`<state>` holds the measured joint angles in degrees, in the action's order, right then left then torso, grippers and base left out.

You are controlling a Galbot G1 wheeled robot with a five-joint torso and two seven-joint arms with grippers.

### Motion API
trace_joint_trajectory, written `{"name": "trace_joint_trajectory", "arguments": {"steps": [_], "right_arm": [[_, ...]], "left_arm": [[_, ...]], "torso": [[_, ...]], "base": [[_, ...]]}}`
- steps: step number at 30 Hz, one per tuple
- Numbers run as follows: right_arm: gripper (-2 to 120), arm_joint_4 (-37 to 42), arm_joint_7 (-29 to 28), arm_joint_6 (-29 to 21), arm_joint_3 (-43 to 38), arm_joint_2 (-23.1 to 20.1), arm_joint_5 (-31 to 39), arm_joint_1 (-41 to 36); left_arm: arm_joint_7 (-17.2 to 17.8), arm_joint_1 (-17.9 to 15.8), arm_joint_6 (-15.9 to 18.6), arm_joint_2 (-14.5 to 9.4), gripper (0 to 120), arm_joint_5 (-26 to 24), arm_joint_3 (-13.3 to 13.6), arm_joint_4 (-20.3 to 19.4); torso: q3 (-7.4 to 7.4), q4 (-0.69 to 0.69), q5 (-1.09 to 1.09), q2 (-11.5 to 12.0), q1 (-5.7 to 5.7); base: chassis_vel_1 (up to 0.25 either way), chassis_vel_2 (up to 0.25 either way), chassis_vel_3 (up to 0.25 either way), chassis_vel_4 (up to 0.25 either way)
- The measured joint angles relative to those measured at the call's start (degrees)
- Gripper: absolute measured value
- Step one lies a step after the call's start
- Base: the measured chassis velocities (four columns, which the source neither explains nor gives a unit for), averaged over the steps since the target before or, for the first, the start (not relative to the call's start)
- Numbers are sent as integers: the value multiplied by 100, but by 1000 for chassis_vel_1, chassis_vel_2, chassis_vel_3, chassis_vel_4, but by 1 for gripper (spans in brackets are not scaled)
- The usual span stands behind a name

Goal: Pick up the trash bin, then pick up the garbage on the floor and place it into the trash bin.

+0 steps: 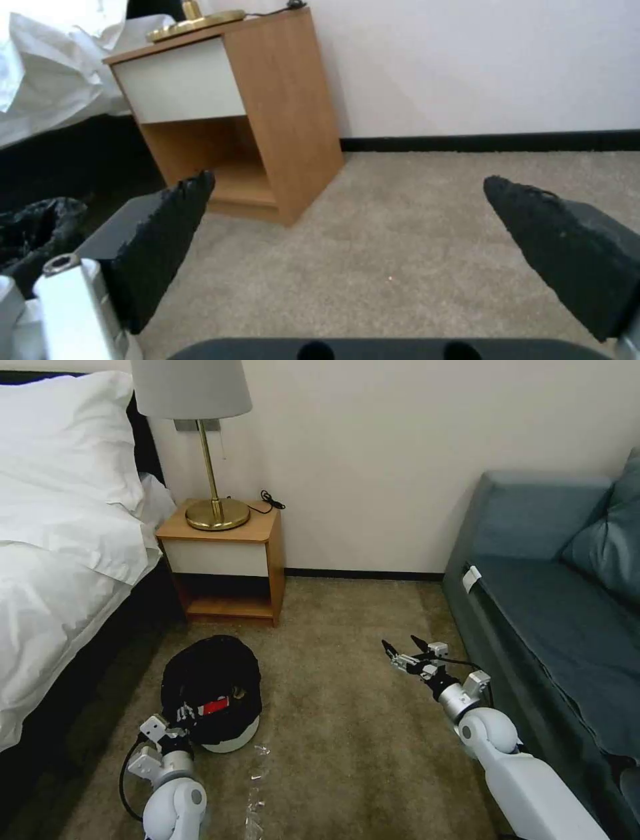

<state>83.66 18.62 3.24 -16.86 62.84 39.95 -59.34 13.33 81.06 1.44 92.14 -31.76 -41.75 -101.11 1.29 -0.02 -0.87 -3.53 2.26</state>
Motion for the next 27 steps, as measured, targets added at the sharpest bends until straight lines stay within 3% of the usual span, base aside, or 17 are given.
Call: {"name": "trace_joint_trajectory", "arguments": {"steps": [9,17,19,22,27], "right_arm": [[100,-70,-133,242,64,225,-376,86],[100,-62,-252,286,44,270,-485,33],[100,22,-296,298,-19,255,-509,-40],[100,269,-440,311,-255,159,-537,-286],[100,613,-718,272,-542,66,-506,-608]], "left_arm": [[8,346,142,-38,93,62,-110,-559],[-51,574,151,-101,100,246,-161,-845],[-117,700,77,-108,100,513,-161,-952],[-300,1061,-329,-122,100,1570,-89,-1237],[-443,1393,-582,-215,100,2082,39,-1697]], "torso": [[0,1,0,0,0],[0,0,0,0,0],[0,0,0,0,0],[0,0,0,0,0],[0,0,0,0,0]], "base": [[0,0,0,0],[0,0,0,0],[0,0,0,0],[0,0,0,0],[0,0,0,0]]}}
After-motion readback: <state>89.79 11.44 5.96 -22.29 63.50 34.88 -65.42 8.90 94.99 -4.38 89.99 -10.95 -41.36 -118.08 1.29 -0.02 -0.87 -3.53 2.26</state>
